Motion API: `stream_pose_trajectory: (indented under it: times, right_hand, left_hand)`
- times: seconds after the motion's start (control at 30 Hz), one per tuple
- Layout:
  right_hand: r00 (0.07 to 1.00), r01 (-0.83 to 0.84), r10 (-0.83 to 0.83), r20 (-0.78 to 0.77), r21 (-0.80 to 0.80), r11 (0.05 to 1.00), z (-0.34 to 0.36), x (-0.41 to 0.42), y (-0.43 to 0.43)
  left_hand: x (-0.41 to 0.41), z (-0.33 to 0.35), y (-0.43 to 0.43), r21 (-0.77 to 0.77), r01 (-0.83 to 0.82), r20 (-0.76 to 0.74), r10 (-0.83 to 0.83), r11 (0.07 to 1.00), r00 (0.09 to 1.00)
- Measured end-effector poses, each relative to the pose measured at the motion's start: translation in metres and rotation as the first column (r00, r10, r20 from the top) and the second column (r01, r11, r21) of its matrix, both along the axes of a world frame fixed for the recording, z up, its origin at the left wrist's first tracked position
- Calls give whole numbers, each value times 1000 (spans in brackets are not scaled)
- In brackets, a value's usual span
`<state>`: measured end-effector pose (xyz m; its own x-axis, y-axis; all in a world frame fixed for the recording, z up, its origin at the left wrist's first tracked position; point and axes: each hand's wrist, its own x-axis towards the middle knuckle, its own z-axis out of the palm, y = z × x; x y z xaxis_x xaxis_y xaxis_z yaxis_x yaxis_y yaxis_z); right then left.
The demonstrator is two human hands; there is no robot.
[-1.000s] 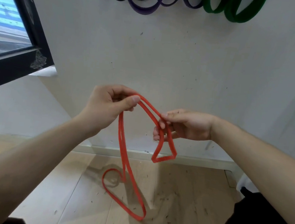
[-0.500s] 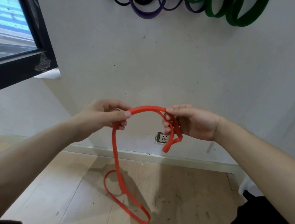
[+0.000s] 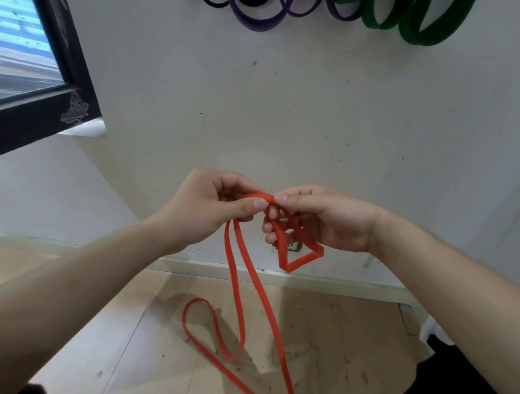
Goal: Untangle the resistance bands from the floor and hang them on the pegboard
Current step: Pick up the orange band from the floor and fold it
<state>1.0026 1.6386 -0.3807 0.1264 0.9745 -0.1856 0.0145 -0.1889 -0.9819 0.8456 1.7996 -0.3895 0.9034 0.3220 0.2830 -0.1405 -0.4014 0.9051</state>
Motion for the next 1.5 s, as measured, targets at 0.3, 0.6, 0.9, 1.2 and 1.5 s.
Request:
stream_pose_trajectory:
  times: [0.3, 0.6, 0.9, 1.2, 1.5]
  right_hand:
    - [995, -99, 100, 13, -73, 992, -11, 25, -4]
    - [983, -20, 47, 175, -156, 988, -22, 40, -13]
    - [997, 72, -72, 16, -44, 996, -28, 57, -17]
    - [930, 81, -9, -366, 182, 980, -16, 55, -16]
    - [915, 375, -334, -225, 179, 909, -13, 45, -7]
  left_hand:
    - [-2, 4, 15, -76, -156, 58, 161, 985, 985]
    - [-6, 6, 19, -137, -219, 85, 232, 966, 969]
    - [-10, 6, 31, -255, -396, 81, 427, 882, 900]
    - [-11, 4, 37, -275, -486, 72, 521, 830, 850]
    - [-10, 5, 35, -284, -480, 70, 517, 830, 853]
